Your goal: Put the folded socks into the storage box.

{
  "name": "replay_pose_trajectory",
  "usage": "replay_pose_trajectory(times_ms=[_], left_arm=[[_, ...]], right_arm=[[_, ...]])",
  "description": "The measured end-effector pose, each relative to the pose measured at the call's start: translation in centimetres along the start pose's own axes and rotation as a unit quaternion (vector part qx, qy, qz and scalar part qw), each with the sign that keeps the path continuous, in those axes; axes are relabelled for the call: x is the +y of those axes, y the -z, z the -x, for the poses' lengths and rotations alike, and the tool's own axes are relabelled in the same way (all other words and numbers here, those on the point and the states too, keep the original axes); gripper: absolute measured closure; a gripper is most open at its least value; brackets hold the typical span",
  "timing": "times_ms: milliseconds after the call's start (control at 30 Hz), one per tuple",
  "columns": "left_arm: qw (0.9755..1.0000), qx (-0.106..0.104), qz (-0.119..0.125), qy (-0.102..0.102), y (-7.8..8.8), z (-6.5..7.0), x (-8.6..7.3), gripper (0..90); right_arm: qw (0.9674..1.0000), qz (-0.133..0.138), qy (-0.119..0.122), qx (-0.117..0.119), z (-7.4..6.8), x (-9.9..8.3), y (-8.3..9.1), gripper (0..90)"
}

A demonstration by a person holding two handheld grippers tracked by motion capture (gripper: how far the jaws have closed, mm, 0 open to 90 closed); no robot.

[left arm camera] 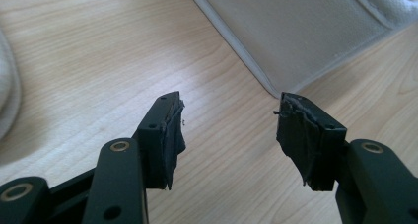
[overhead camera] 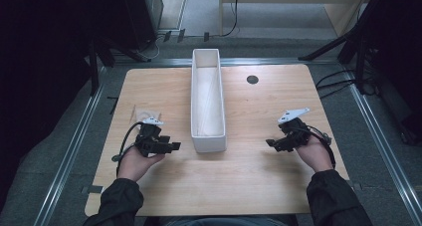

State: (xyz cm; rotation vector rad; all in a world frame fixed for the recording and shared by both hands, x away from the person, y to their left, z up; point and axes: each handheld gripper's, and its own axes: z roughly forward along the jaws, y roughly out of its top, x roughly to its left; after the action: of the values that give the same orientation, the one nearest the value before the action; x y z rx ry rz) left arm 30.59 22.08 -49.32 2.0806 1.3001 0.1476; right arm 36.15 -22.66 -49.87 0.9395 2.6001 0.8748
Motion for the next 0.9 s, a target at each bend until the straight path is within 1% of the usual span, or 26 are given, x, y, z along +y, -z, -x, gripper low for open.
replay_pose_trajectory(times_ms=[67, 133, 167, 233, 333, 367, 433, 467, 633, 733, 767, 867, 900], left_arm=[[1.0, 0.003, 0.001, -0.001, 0.05, -0.02, 0.03, 40.2], [1.0, 0.005, 0.0, 0.003, 0.1, -0.14, 0.07, 38.9], [1.0, 0.003, -0.002, 0.006, 0.12, -0.22, 0.07, 38.3], [0.9999, 0.007, -0.001, 0.008, 0.18, -0.3, 0.07, 37.9], [0.9999, 0.005, -0.003, 0.014, 0.31, -0.4, 0.07, 38.3], [0.9998, 0.0, -0.001, 0.019, 0.37, -0.41, 0.08, 40.1], [0.9998, -0.004, 0.003, 0.019, 0.41, -0.35, 0.09, 40.2], [0.9998, -0.004, 0.0, 0.019, 0.32, -0.32, 0.1, 39.7], [0.9997, -0.003, -0.012, 0.021, 0.16, -0.41, 0.02, 39.4], [0.9994, -0.009, -0.013, 0.03, 0.24, -0.53, -0.01, 40.4], [0.9993, -0.009, -0.014, 0.035, 0.25, -0.56, -0.03, 40.2], [0.9992, -0.004, -0.018, 0.036, 0.27, -0.65, -0.04, 39.4], [0.999, -0.003, -0.017, 0.041, 0.29, -0.73, -0.01, 38.8]], right_arm=[[1.0, -0.002, 0.0, 0.0, -0.01, -0.02, -0.03, 21.3], [1.0, -0.002, 0.002, -0.001, 0.04, -0.03, -0.09, 21.3], [1.0, -0.003, 0.001, -0.001, 0.03, -0.03, -0.1, 21.3], [1.0, -0.004, -0.002, 0.0, 0.0, -0.04, -0.06, 21.3], [1.0, -0.001, -0.005, 0.001, 0.03, -0.03, -0.02, 21.3], [1.0, -0.001, -0.005, -0.001, 0.01, -0.02, -0.03, 21.1], [1.0, -0.001, -0.003, -0.003, 0.01, -0.03, -0.04, 20.7], [1.0, 0.004, 0.0, -0.005, 0.0, -0.01, -0.05, 19.9], [0.9999, 0.008, -0.002, -0.007, -0.07, 0.04, -0.08, 19.8], [0.9999, 0.009, -0.002, -0.006, -0.14, 0.06, -0.08, 19.8], [0.9999, 0.007, -0.002, -0.007, -0.12, 0.05, -0.07, 19.8], [1.0, 0.005, -0.001, -0.007, -0.09, 0.03, -0.09, 19.8], [1.0, 0.002, -0.001, -0.009, -0.16, 0.03, -0.11, 19.5]])
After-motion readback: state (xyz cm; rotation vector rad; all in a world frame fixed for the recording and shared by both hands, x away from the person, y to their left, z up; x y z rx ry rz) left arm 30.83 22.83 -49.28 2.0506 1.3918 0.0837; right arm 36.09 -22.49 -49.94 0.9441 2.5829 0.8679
